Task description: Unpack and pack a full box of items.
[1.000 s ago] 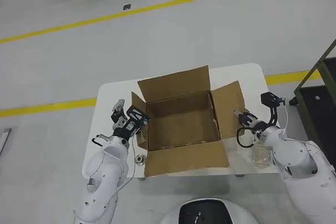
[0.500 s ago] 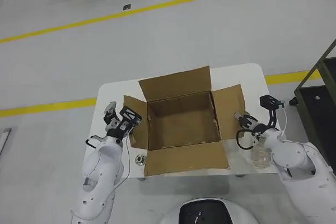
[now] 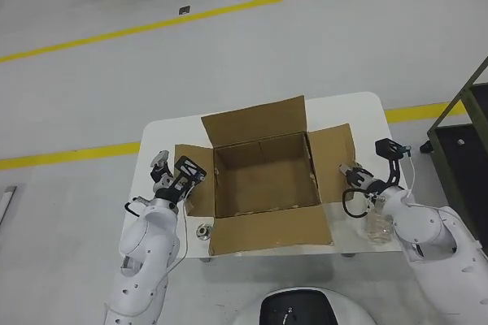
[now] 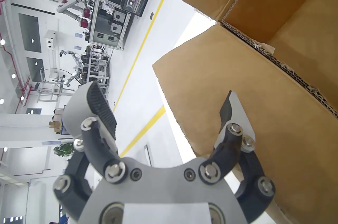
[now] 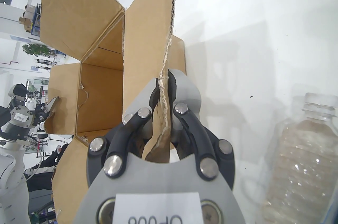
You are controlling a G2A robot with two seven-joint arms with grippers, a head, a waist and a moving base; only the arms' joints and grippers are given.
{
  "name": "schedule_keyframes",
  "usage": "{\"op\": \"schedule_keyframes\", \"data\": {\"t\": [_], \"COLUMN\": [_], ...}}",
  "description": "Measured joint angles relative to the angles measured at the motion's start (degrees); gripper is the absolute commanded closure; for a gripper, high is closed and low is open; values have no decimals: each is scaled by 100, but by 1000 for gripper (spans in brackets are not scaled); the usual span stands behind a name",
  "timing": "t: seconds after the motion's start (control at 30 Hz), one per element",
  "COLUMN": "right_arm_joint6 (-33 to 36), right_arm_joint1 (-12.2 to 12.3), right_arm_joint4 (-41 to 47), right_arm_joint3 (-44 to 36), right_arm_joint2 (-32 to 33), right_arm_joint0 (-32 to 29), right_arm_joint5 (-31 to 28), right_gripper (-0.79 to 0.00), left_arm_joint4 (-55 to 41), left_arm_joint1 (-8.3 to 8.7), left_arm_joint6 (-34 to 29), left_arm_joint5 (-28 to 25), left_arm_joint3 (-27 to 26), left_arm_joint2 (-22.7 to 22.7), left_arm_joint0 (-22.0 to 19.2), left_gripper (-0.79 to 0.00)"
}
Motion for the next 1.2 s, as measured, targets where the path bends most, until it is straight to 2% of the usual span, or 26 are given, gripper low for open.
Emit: {"op": "schedule_keyframes", "data": {"t": [0.57,0.6,0.63,0.67,1.0,1.13,1.2], "right_arm_joint6": [-50,-46,-37,-21,17,165,364], "right_arm_joint1": [29,31,34,41,111,172,229], "right_arm_joint4": [7,11,15,6,-214,-592,-1055], "right_arm_joint3": [128,125,103,55,-678,-1101,-1363], "right_arm_joint2": [-22,-20,-14,1,320,584,764], "right_arm_joint0": [-26,-27,-32,-43,-273,-502,-688], "right_arm_joint5": [62,64,60,38,107,180,133], "right_gripper": [0,-86,-348,-785,-785,-785,-785], "left_arm_joint4": [7,-96,-180,-286,-916,-1077,-1107], "left_arm_joint1": [-33,-41,-46,-53,-94,-103,-103], "left_arm_joint6": [37,54,60,59,34,76,94], "left_arm_joint5": [121,126,128,127,130,145,131], "left_arm_joint3": [21,-31,-83,-159,-833,-1024,-1094], "left_arm_joint2": [-23,-31,-39,-51,-138,-182,-204], "left_arm_joint0": [177,181,186,195,209,228,239], "left_gripper": [-785,-785,-785,-785,-785,-785,-785]}}
